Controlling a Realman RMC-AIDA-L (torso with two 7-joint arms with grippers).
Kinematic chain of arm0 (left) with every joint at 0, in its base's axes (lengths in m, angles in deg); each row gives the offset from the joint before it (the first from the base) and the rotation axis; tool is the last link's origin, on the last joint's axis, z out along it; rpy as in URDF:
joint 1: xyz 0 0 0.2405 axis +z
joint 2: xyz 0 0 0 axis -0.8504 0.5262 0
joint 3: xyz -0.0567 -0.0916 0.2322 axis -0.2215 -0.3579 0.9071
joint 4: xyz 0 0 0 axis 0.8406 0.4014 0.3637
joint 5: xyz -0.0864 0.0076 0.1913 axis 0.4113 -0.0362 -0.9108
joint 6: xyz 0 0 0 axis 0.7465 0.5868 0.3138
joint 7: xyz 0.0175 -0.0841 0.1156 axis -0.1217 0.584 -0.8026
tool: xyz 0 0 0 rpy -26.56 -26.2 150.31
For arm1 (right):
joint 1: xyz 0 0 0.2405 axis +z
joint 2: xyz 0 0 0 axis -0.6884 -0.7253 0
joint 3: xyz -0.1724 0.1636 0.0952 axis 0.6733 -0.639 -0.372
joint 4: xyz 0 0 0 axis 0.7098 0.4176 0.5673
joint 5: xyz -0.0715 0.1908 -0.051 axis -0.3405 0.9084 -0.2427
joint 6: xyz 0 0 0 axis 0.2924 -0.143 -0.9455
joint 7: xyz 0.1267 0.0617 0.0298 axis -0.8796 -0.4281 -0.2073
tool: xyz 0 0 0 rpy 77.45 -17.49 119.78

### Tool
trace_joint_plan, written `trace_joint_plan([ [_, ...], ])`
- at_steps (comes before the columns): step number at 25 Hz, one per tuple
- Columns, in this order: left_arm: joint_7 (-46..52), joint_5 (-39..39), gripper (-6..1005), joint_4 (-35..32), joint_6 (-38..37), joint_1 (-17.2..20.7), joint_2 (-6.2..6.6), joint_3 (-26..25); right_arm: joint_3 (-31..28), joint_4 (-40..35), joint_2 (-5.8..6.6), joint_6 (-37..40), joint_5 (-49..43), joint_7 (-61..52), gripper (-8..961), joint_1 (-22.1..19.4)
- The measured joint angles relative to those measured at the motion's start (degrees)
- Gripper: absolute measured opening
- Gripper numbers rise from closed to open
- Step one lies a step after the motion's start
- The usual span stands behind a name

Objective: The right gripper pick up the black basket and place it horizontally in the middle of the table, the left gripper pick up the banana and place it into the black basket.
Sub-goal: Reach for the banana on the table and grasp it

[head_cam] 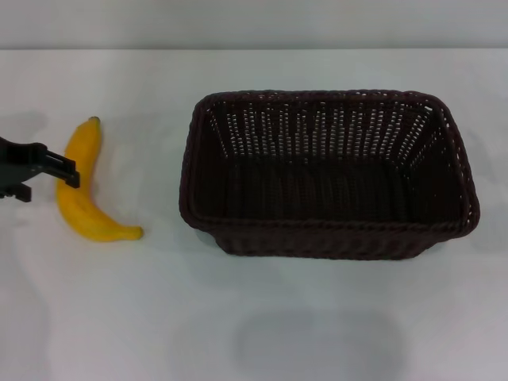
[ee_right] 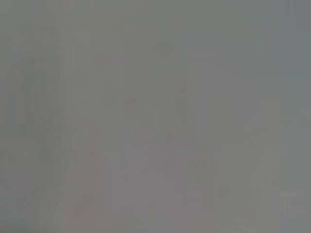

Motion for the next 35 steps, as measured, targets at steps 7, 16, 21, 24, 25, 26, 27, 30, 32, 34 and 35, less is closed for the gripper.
trace_joint_plan([
  [7,0.7,-1.6,826,2.7,-3.9,-1.8,-1.07,0.1,0.0,1.8,0.01,0.0,0.7,1.9,488,0.2],
  [16,1.1,-2.9,817,6.4,-7.5,-2.7,-1.82,1.5,-0.1,1.9,0.01,0.3,0.7,2.2,488,0.4],
  [21,1.8,-3.2,813,6.8,-7.7,-2.8,-1.81,2.2,-0.1,1.9,0.02,0.4,0.7,2.2,488,0.5],
  [24,2.2,-3.5,810,6.9,-7.5,-2.8,-1.58,2.2,-0.1,1.9,0.01,0.7,0.7,2.3,488,0.5],
  [25,2.1,-3.5,809,6.9,-7.5,-2.8,-1.58,2.2,-0.1,1.9,0.01,0.9,0.7,2.3,488,0.5],
  [26,2.1,-3.7,808,6.8,-7.5,-2.8,-1.61,2.3,-0.1,1.9,0.02,1.1,0.7,2.3,488,0.5],
  [27,2.0,-3.8,777,6.6,-7.5,-2.8,-1.69,2.3,-0.1,1.9,0.01,1.2,0.7,2.3,488,0.5],
  [30,1.8,-4.2,683,6.5,-7.6,-3.0,-1.78,2.5,-0.1,1.9,0.02,1.2,0.7,2.3,488,0.5],
  [32,1.8,-4.3,620,6.5,-7.6,-3.3,-1.78,2.7,-0.1,1.9,0.02,1.3,0.7,2.3,488,0.5],
  [34,1.8,-4.2,572,6.4,-7.4,-3.9,-1.78,3.4,-0.1,2.1,0.01,1.4,0.7,2.3,488,0.4],
  [35,1.8,-4.2,554,6.2,-7.3,-4.1,-1.78,3.6,-0.1,2.2,0.01,1.5,0.7,2.3,488,0.4],
])
